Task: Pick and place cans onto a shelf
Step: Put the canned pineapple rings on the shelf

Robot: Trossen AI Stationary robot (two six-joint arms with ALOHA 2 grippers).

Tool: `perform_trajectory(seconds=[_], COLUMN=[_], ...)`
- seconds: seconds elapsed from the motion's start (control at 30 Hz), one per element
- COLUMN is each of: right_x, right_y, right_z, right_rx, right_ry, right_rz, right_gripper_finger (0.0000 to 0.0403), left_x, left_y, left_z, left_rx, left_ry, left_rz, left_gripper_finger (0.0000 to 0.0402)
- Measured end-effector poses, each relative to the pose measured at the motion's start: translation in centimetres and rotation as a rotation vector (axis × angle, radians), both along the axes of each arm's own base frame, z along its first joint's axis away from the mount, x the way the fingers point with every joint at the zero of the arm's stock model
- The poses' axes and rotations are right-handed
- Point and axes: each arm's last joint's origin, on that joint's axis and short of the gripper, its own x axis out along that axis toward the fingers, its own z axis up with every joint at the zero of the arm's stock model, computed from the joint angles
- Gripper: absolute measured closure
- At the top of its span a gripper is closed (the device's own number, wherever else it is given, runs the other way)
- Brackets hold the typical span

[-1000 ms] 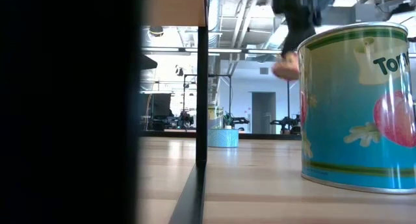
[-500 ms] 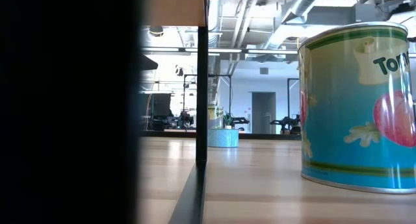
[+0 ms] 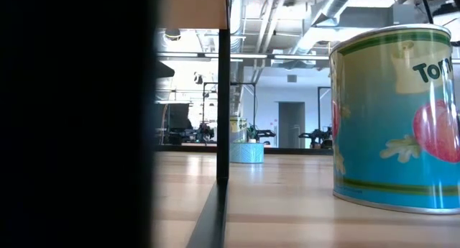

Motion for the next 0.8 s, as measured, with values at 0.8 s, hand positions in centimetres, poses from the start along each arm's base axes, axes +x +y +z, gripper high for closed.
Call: perform_trajectory(seconds=[0.8], right_x=[0.57], right_y=[0.24], right_z=[-0.61], right_rx=[0.02], right_ry=[-0.003], right_rz=[0.038], right_gripper_finger=[0.0363], left_x=[0.0], left_y=[0.01], left_z=[0.0], left_rx=[0.013], left_ry=[0.001], left_rz=[0.0], left_gripper_finger=[0.0401])
